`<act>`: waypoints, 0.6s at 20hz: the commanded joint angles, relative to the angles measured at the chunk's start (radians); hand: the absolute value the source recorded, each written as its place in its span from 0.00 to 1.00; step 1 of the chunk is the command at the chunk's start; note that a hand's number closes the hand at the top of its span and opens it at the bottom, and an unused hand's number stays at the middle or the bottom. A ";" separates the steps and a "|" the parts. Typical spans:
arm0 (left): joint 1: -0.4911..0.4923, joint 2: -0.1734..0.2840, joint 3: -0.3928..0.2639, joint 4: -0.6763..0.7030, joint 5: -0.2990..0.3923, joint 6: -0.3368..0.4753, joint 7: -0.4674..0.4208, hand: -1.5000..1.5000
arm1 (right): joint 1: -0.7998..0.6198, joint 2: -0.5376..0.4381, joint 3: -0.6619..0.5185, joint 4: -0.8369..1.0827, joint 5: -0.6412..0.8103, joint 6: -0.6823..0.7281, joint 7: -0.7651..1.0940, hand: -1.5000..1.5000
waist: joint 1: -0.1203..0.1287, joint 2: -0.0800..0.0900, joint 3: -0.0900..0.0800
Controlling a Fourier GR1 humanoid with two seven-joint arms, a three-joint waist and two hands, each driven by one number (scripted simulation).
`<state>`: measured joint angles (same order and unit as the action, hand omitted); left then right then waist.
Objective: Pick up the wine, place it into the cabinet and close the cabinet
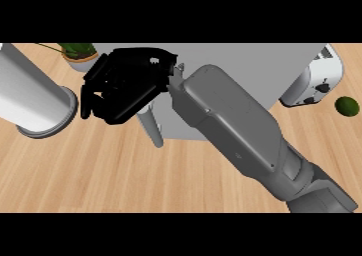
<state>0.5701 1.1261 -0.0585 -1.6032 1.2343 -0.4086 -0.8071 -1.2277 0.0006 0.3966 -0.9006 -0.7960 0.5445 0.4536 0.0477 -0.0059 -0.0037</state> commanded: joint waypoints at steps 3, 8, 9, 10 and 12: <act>0.027 -0.036 0.031 -0.025 -0.007 -0.054 -0.007 0.00 | -0.010 -0.029 -0.090 0.156 -0.019 0.044 -0.049 1.00 | -0.001 0.012 0.004; 0.011 -0.028 0.062 -0.007 0.007 -0.059 0.034 0.00 | -0.013 -0.079 -0.107 0.180 0.014 0.000 -0.115 1.00 | -0.007 0.013 0.004; -0.013 -0.012 0.083 -0.003 0.022 -0.064 0.042 0.00 | -0.049 -0.089 -0.114 0.199 0.023 -0.022 -0.138 1.00 | -0.001 0.020 0.003; -0.025 -0.036 0.059 -0.014 0.002 -0.019 0.045 0.00 | -0.039 -0.101 -0.102 0.196 0.026 -0.029 -0.146 1.00 | -0.017 0.021 0.003; -0.011 -0.043 0.063 0.016 0.004 -0.051 0.046 0.00 | -0.045 -0.152 -0.097 0.197 0.054 -0.066 -0.195 1.00 | -0.018 0.023 0.000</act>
<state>0.5609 1.0982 0.0013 -1.6102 1.2417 -0.4183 -0.7433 -1.2864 0.0012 0.4123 -0.7920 -0.7810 0.5618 0.3266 0.0729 -0.0117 -0.0357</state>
